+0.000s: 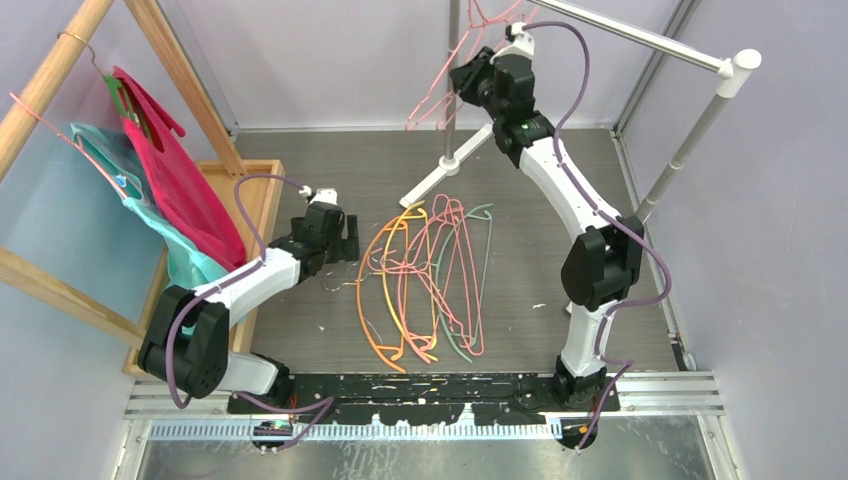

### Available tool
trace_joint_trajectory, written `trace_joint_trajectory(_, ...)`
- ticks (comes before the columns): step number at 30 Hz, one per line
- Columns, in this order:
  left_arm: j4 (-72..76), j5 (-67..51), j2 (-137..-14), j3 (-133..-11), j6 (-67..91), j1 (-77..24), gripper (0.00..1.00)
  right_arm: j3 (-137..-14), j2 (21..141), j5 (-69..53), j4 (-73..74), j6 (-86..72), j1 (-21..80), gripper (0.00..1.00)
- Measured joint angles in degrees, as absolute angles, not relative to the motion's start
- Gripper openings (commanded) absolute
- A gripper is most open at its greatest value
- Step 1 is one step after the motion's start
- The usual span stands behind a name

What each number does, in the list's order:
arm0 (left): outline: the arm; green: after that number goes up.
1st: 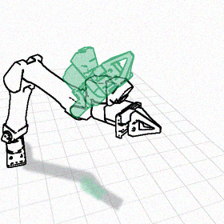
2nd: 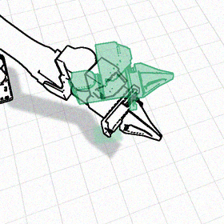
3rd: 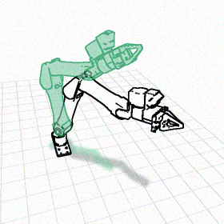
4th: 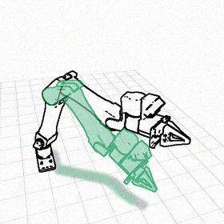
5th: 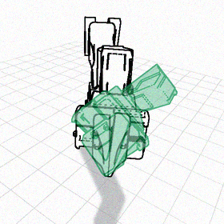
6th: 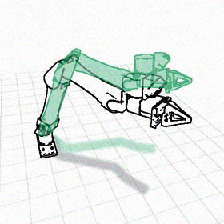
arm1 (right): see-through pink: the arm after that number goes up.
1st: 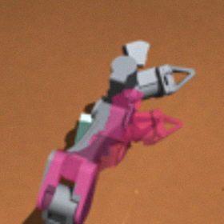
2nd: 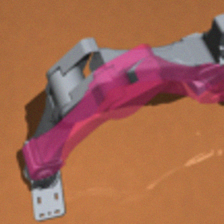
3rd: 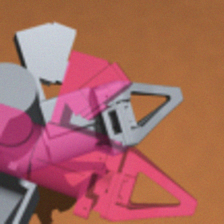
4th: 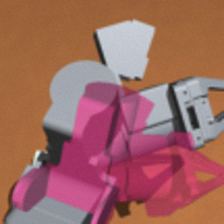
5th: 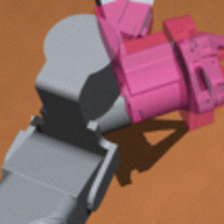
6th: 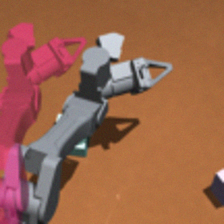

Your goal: Organize the hangers

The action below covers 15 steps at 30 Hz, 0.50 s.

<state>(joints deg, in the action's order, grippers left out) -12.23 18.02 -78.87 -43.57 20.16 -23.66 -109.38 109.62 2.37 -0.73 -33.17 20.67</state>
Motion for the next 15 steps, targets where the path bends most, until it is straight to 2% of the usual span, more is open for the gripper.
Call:
trace_joint_trajectory(2,-12.2,18.0,-78.9,-43.6,20.2,-23.7,0.98,-106.8,109.1,2.8,1.1,-32.6,20.8,0.44)
trace_joint_trajectory(8,-12.2,18.0,-78.9,-43.6,20.2,-23.7,0.98,-102.0,107.4,4.2,-0.4,-31.9,20.9,0.73)
trace_joint_trajectory(15,-12.2,17.7,-78.9,-43.6,20.2,-23.7,0.98,-91.1,96.9,5.3,-1.2,-31.5,20.9,0.80)
